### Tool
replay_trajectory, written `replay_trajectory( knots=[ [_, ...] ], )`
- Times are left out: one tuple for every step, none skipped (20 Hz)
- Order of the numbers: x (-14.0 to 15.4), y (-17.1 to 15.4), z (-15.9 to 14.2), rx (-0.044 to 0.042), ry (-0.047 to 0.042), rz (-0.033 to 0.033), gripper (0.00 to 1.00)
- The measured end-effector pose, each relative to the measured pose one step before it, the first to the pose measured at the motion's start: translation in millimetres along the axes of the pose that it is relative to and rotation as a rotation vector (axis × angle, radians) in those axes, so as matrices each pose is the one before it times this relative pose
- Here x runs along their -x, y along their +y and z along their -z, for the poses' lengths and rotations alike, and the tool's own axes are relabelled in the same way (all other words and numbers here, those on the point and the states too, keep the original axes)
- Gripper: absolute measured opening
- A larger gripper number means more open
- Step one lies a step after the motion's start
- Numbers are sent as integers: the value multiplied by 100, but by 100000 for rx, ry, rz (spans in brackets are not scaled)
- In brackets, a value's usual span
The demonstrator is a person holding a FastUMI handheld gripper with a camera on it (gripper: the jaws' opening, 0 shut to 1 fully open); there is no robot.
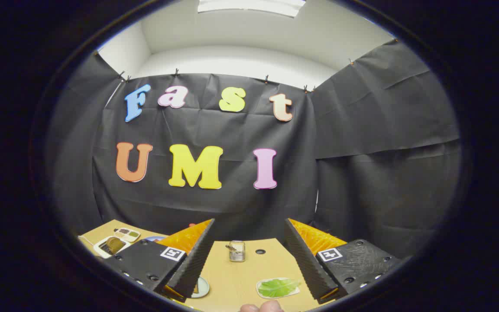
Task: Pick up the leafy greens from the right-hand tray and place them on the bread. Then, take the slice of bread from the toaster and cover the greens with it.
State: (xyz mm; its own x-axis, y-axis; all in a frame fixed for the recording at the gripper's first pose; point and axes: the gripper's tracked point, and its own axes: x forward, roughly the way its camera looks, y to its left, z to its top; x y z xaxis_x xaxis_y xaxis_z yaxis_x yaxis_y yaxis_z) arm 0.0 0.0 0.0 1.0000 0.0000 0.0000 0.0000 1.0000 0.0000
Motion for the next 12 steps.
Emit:
replay_trajectory(
  knots=[
    [68, 132, -45, 186, -446, -20, 95],
    [100, 7, -169, 337, -249, -6, 95],
    [110, 95, -128, -36, -496, -183, 95],
    [78, 74, -129, -384, -213, -4, 95],
    [-32, 233, 43, -472, 182, -316, 95],
    [21, 328, 15, -276, 276, -518, 95],
    [42, 272, 31, 115, 10, -434, 95],
    [23, 230, -7, 221, 108, -505, 95],
    [8, 235, 191, 356, 174, -433, 95],
    [-65, 225, 38, 586, 222, -202, 95],
    [121, 173, 1, 504, -94, -448, 95],
    [29, 232, -79, 239, 47, -340, 95]
  ],
)
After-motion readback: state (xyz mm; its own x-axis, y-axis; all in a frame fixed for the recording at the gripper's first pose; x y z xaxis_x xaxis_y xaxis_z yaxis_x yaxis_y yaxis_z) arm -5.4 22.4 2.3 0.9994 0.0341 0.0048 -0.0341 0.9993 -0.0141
